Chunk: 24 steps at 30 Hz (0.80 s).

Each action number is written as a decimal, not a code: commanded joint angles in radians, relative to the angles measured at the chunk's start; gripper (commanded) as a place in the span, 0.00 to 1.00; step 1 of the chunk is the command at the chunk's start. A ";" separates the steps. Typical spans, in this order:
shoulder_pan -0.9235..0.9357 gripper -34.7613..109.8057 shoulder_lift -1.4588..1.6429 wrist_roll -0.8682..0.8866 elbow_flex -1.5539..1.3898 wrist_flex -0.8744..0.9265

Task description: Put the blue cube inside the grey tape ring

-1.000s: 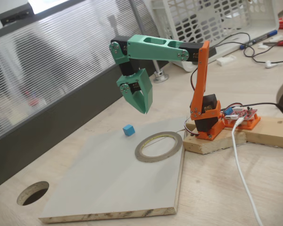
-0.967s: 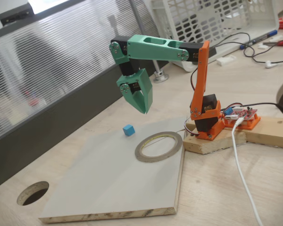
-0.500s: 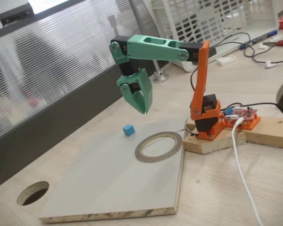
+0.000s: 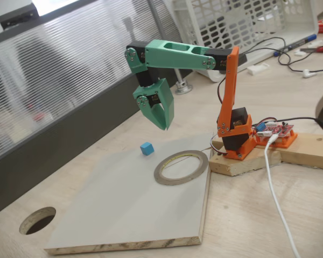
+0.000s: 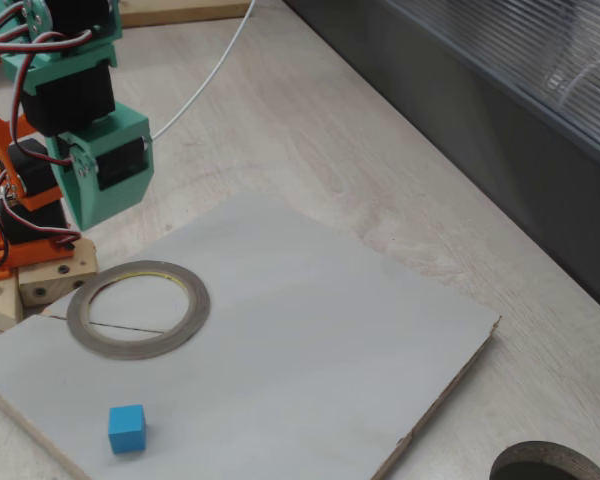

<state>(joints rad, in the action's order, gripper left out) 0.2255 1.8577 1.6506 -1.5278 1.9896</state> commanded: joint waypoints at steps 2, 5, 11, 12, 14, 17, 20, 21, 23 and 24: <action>0.179 0.27 0.021 0.011 0.021 0.023; 0.344 0.27 -0.017 0.011 0.021 0.023; 0.506 0.27 -0.094 0.011 0.025 0.023; 0.506 0.27 -0.094 0.011 0.025 0.023; 0.506 0.27 -0.094 0.011 0.025 0.023; 0.506 0.27 -0.104 0.009 0.028 0.023; 0.505 0.27 -0.106 0.008 0.029 0.011; 0.503 0.27 -0.106 0.008 0.031 -0.009; 0.503 0.27 -0.106 0.008 0.052 -0.074; 0.499 0.27 -0.106 0.008 0.069 -0.103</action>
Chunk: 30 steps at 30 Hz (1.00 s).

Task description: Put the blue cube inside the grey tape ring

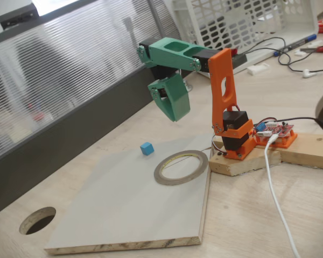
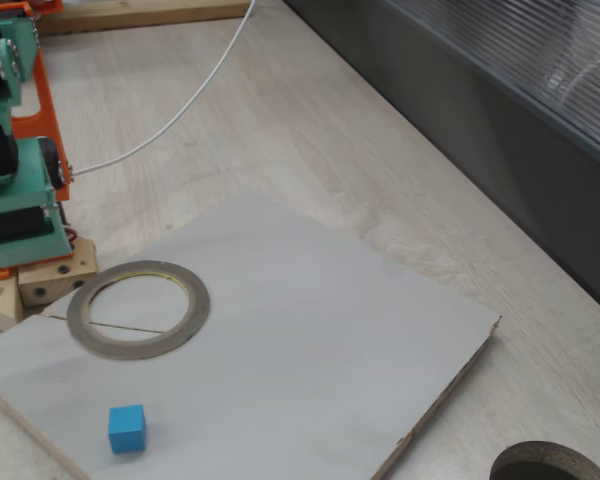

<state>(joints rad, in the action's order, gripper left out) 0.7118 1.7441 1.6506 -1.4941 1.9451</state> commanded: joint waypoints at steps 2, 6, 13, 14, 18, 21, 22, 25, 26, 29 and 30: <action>-0.021 0.27 0.005 0.008 0.063 -0.080; -0.095 0.27 -0.055 0.008 0.072 -0.080; -0.118 0.27 -0.086 0.008 0.112 -0.137; -0.118 0.27 -0.114 0.008 0.138 -0.167; -0.118 0.27 -0.304 0.009 0.281 -0.206; -0.118 0.27 -0.420 0.011 0.423 -0.199; -0.118 0.27 -0.445 0.011 0.463 -0.192; -0.120 0.27 -0.514 0.011 0.563 -0.147; -0.120 0.27 -0.537 0.011 0.586 -0.129; -0.146 0.27 -0.609 0.018 0.646 -0.112; -0.166 0.27 -0.634 0.018 0.666 -0.112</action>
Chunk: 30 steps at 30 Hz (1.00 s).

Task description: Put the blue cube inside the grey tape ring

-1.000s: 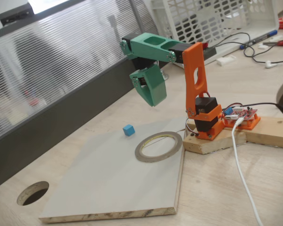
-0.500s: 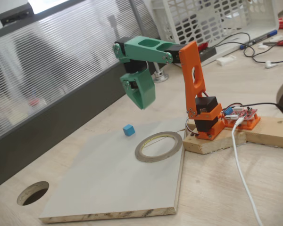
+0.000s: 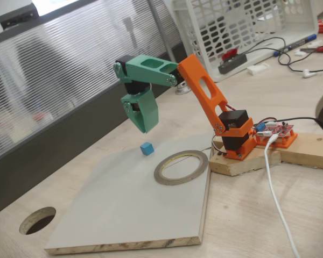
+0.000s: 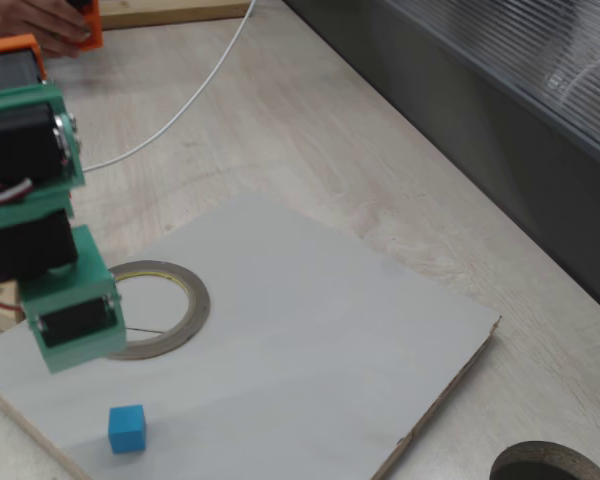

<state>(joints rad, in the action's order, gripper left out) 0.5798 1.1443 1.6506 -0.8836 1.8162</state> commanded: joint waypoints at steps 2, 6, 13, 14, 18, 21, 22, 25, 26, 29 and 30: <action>-0.060 0.27 -0.080 0.018 0.097 0.018; -0.081 0.27 -0.126 0.020 0.164 0.018; -0.081 0.27 -0.173 0.014 0.193 0.018; -0.080 0.27 -0.169 0.012 0.193 0.018; -0.084 0.27 -0.167 0.011 0.183 0.025; -0.086 0.29 -0.175 0.011 0.192 0.095; -0.086 0.32 -0.175 0.011 0.192 0.118; -0.086 0.41 -0.176 0.011 0.192 0.144; -0.084 0.44 -0.173 0.011 0.192 0.144; -0.078 0.54 -0.175 0.011 0.192 0.146; -0.077 0.56 -0.176 0.011 0.192 0.146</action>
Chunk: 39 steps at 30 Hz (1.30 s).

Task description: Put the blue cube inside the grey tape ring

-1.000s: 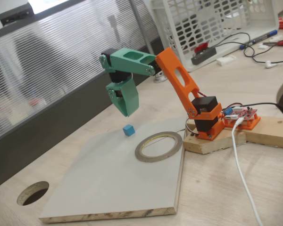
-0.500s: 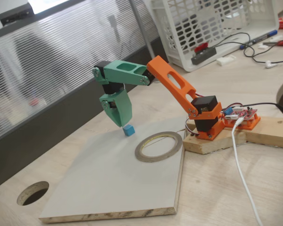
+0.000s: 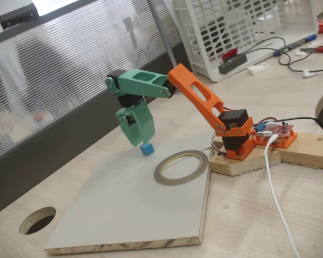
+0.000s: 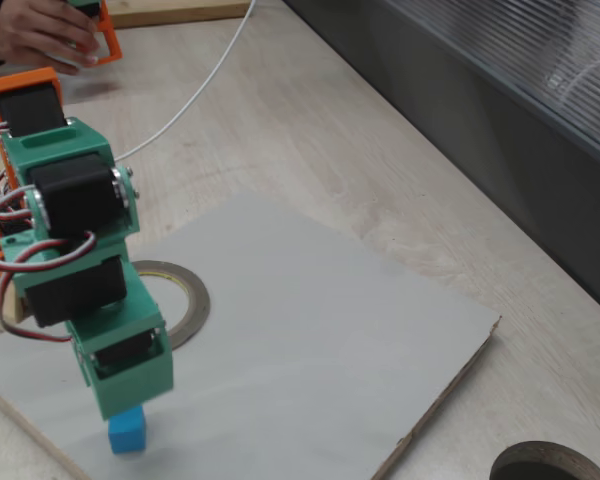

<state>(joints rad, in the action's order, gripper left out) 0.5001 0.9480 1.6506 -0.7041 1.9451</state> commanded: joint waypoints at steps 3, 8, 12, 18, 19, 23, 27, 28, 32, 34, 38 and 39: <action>0.003 0.64 0.020 0.011 0.006 0.017; 0.003 0.73 0.020 0.011 0.011 0.015; 0.005 0.77 0.018 0.009 0.011 0.012; 0.005 0.78 0.035 0.017 0.014 0.002; 0.005 0.78 0.035 0.018 0.014 0.002; 0.008 0.78 0.018 0.018 0.006 0.002; 0.008 0.78 0.017 0.018 0.003 0.002; 0.008 0.78 0.017 0.018 0.002 0.002; 0.040 0.78 -0.089 0.017 0.009 0.002; 0.058 0.78 -0.127 0.012 0.012 0.002; 0.063 0.78 -0.147 0.012 0.012 0.002; 0.063 0.78 -0.149 0.012 0.012 0.002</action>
<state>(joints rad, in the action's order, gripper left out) 0.5507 0.7854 1.6506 -0.7026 1.9405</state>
